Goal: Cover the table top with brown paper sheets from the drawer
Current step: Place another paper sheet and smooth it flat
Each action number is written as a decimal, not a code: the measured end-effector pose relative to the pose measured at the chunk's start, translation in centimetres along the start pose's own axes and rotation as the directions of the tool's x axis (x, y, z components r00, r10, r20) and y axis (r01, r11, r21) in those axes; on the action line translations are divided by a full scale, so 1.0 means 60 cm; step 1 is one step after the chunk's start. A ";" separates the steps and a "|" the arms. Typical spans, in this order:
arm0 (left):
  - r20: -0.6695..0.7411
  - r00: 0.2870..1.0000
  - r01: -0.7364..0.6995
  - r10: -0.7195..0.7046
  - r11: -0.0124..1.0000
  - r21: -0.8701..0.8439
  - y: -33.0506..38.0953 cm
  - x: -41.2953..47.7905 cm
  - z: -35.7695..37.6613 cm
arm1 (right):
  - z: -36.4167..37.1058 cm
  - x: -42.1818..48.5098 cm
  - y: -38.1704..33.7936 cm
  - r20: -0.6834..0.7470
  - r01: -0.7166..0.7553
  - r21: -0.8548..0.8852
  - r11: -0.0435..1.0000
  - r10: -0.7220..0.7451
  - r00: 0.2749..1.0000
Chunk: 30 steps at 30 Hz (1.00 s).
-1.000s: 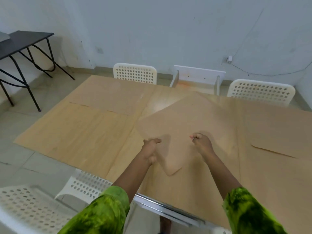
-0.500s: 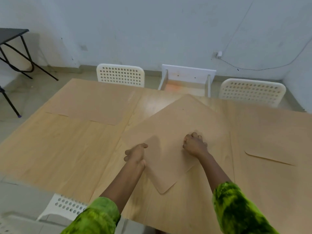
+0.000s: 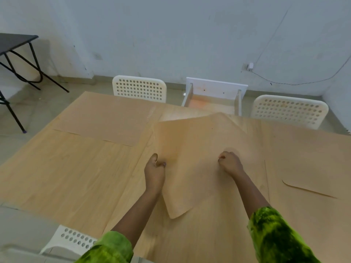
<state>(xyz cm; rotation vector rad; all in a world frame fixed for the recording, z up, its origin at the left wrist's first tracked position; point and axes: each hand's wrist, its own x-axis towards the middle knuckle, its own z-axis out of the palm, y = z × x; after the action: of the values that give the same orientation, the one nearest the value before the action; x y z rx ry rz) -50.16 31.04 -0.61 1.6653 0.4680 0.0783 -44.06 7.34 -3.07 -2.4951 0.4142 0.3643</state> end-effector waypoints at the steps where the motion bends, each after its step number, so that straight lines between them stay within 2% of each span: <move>1: 0.039 0.999 -0.035 0.035 0.999 -0.013 0.005 0.004 -0.009 | -0.007 0.006 0.002 -0.028 -0.040 0.012 0.999 0.040 0.999; 6: 0.080 0.996 -0.024 0.047 0.964 -0.266 0.026 0.049 -0.109 | -0.032 0.024 0.008 -0.104 -0.199 0.060 0.978 0.205 0.973; 10: 0.085 0.996 -0.001 0.031 0.943 -0.334 0.024 0.070 -0.229 | -0.031 0.010 0.005 -0.114 -0.173 0.235 0.956 0.204 0.972; 13: 0.119 0.992 -0.001 0.045 0.938 -0.345 0.025 0.069 -0.316 | -0.014 -0.030 -0.021 -0.056 -0.100 0.434 0.895 0.138 0.989; 17: 0.129 0.990 -0.015 0.061 0.943 -0.334 0.017 0.062 -0.426 | 0.020 -0.112 -0.078 0.076 -0.083 0.735 0.673 0.040 0.996; 23: 0.142 0.990 0.036 0.011 0.947 -0.319 -0.005 0.045 -0.620 | 0.132 -0.243 -0.172 0.012 -0.017 0.853 0.522 0.013 1.000; 28: 0.233 0.971 0.108 -0.046 0.960 -0.260 -0.005 0.051 -0.720 | 0.204 -0.326 -0.240 -0.031 -0.008 0.897 0.443 0.081 0.996; 30: 0.234 0.971 0.106 -0.053 0.970 -0.221 -0.002 0.055 -0.742 | 0.228 -0.339 -0.257 -0.023 -0.032 0.896 0.444 0.119 0.993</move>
<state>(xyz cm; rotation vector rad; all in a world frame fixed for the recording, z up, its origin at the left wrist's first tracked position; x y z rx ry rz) -61.32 73.81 5.56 1.4037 0.3378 -0.1126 -59.21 31.71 0.75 -1.4129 0.5670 0.0191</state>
